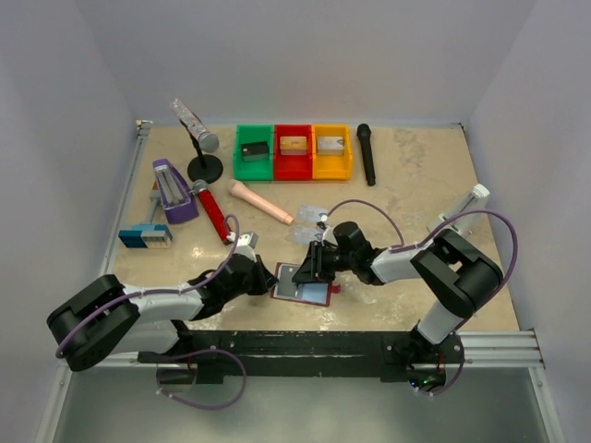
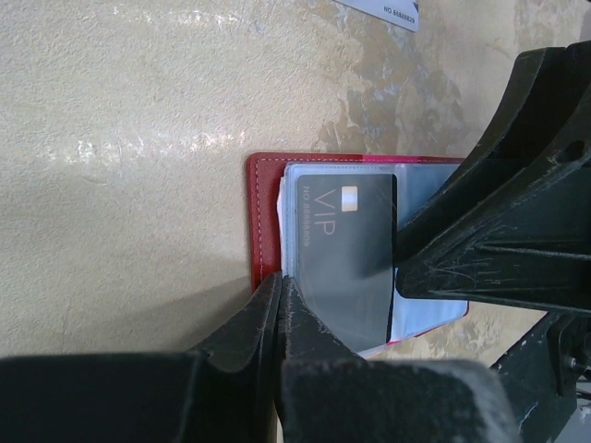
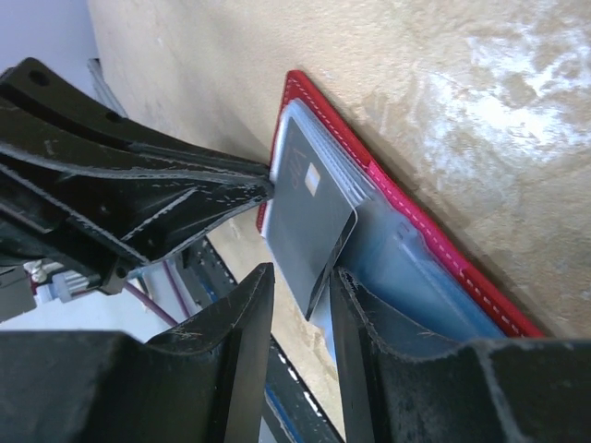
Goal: Take the credit cards out of the card holder
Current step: Remove the credit card from the card holder.
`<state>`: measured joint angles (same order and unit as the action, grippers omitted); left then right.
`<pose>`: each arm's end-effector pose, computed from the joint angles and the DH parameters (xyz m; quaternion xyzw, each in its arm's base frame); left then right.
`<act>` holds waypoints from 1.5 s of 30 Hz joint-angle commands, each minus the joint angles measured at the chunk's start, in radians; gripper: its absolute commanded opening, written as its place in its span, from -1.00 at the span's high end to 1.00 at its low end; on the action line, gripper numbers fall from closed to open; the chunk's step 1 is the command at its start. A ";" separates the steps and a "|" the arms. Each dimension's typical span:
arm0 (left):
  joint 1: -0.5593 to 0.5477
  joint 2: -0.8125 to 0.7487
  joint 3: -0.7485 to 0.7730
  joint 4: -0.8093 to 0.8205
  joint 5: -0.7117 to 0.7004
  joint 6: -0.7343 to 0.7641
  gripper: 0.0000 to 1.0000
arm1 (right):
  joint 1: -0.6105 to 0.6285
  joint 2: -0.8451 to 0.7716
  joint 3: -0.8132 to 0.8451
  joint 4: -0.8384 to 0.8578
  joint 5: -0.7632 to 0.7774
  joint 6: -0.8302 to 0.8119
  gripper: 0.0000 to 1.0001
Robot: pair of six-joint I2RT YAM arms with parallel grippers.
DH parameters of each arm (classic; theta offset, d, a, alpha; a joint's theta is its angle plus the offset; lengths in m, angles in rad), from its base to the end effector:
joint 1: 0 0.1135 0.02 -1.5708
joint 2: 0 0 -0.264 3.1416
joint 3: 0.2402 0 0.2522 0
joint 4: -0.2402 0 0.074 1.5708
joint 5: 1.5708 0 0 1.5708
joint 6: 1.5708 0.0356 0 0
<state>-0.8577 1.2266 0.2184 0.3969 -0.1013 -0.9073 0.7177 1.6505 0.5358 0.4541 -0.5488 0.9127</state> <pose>0.1348 -0.1504 0.1240 -0.0453 0.8851 -0.3275 0.3275 0.2026 0.2015 0.1191 -0.0344 0.8721 0.4749 0.1130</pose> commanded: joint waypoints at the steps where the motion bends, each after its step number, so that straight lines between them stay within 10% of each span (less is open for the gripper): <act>1: 0.000 0.011 -0.017 0.013 0.008 -0.022 1.00 | 0.006 0.015 -0.017 0.210 -0.069 0.055 0.29; 45: -0.014 0.063 -0.028 0.122 0.072 -0.047 1.00 | 0.022 0.123 0.078 0.181 -0.157 0.083 0.23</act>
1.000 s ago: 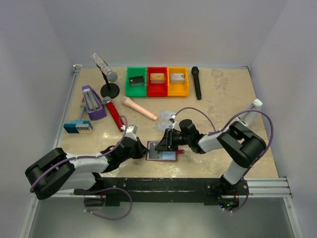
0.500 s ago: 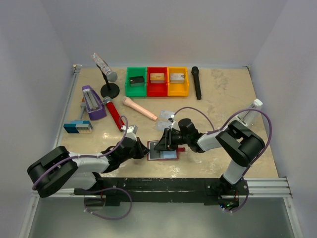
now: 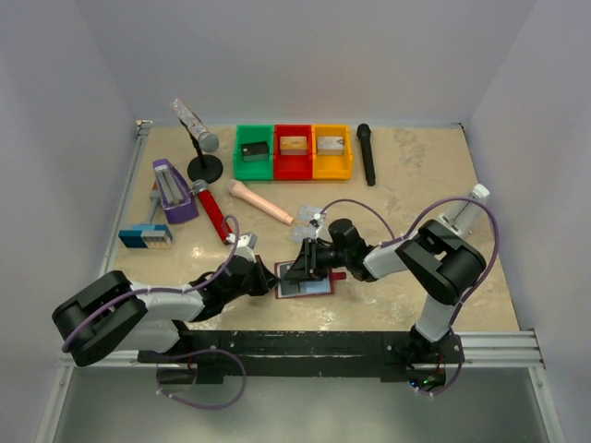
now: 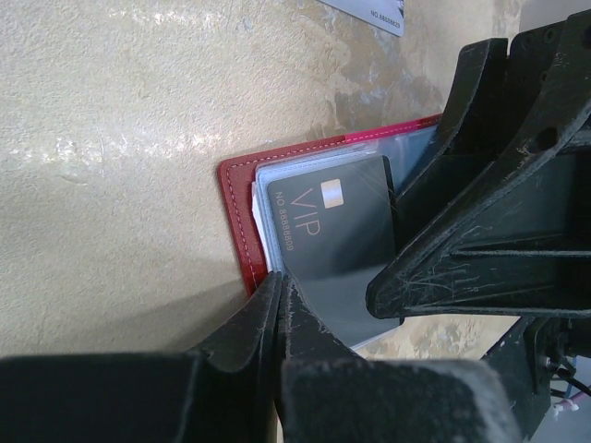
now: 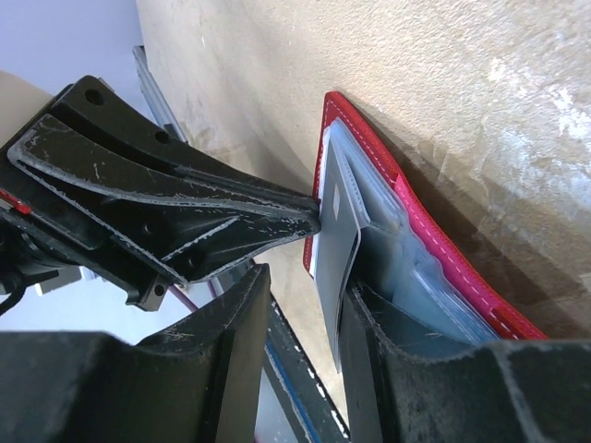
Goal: Take the credit cards out of the card holder
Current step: Remove the credit card from the card holder.
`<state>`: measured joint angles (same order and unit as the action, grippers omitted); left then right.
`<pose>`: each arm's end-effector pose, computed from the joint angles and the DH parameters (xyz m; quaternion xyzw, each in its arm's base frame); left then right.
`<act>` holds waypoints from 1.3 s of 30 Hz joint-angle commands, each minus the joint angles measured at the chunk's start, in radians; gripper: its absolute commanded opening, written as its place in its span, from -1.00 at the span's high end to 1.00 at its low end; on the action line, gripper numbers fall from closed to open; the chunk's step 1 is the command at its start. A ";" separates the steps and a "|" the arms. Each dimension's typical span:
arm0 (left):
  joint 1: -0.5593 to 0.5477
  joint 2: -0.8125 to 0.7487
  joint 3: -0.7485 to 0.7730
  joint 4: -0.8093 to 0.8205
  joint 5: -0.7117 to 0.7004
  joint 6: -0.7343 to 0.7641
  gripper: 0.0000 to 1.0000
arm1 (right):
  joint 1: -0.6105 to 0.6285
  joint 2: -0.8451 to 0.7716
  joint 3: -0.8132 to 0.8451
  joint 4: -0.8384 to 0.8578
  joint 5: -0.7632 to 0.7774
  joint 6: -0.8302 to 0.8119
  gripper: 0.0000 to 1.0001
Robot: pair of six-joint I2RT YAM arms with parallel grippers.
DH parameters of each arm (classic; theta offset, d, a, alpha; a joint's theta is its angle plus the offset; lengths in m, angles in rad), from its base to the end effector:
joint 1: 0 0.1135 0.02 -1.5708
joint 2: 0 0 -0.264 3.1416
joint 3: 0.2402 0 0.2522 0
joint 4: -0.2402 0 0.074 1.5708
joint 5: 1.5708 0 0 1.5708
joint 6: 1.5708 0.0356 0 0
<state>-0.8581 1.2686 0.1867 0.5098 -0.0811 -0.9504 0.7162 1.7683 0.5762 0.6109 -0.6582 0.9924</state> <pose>0.1339 -0.1506 0.1182 -0.0599 0.8753 -0.3541 0.3238 0.2146 0.2157 0.1109 -0.0374 0.8460 0.5257 0.0806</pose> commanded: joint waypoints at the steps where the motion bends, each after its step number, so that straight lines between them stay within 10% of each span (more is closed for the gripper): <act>1: -0.013 0.026 0.002 0.012 0.052 -0.007 1.00 | 0.023 0.005 0.039 0.021 -0.049 0.002 0.23; 39: -0.015 0.092 -0.078 0.053 -0.028 -0.073 1.00 | 0.022 -0.191 0.019 -0.230 0.019 -0.104 0.32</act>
<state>-0.8646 1.3300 0.1474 0.6472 -0.0864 -1.0309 0.7330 1.6306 0.5854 0.3660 -0.6434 0.9054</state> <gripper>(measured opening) 0.014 0.344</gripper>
